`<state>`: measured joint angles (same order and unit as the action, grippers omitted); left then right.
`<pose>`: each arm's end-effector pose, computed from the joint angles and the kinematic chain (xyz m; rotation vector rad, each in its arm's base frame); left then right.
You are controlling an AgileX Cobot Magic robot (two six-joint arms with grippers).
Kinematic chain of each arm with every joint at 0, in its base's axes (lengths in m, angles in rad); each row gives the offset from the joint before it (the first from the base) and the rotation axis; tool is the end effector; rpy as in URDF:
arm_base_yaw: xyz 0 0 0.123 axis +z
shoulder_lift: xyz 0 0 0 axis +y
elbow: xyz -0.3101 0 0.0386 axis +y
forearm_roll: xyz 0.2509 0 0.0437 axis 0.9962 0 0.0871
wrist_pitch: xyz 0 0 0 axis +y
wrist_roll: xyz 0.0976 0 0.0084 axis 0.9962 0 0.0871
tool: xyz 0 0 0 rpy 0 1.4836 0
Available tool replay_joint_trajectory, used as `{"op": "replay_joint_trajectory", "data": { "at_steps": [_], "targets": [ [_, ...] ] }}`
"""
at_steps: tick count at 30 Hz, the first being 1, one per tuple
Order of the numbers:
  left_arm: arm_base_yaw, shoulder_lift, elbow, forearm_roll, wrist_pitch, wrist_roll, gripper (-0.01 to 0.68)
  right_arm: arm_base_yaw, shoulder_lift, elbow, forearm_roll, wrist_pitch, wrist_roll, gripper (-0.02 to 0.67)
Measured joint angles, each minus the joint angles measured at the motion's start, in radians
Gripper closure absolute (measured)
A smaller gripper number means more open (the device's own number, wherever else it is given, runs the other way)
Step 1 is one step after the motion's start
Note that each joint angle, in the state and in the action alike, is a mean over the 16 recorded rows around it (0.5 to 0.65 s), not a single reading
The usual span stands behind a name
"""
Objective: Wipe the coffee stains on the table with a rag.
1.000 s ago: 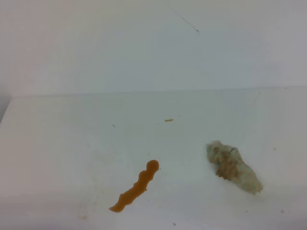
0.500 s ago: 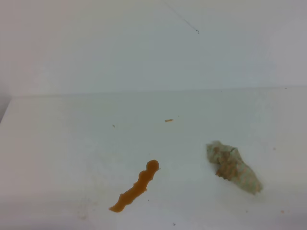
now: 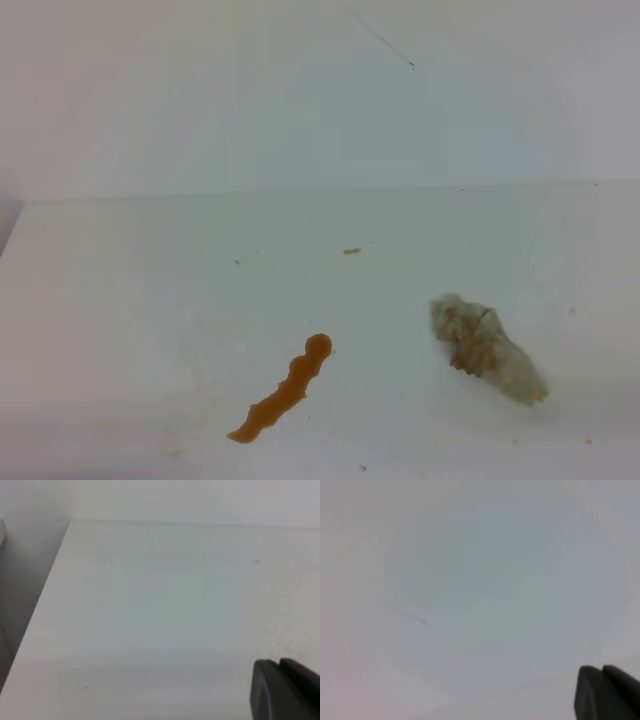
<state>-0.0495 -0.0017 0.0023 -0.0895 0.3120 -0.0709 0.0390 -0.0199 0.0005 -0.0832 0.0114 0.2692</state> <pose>0.0360 -0.0045 0.1827 -0.0761 1.7966 -0.1717 0.0367 0.0013 0.2132 0.1093 1.4741 0.1819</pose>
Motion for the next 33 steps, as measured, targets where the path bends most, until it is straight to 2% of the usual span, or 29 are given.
{"op": "replay_joint_trajectory", "data": {
  "at_steps": [7,14,24,33],
  "targets": [
    [0.0,0.002,0.0,0.0,0.0,0.0,0.675,0.001,0.007,-0.053,0.037,-0.091,0.126,0.649],
    [0.0,0.002,0.0,0.0,0.0,0.0,0.675,0.001,0.055,-0.212,0.033,0.003,0.153,0.649],
    [0.0,0.002,-0.002,0.0,0.001,0.0,0.675,0.001,0.298,-0.474,0.037,0.244,-0.057,0.649],
    [0.0,0.002,-0.002,0.0,0.001,0.0,0.675,0.001,0.59,-0.56,0.162,0.308,-0.297,0.649]
  ]
}}
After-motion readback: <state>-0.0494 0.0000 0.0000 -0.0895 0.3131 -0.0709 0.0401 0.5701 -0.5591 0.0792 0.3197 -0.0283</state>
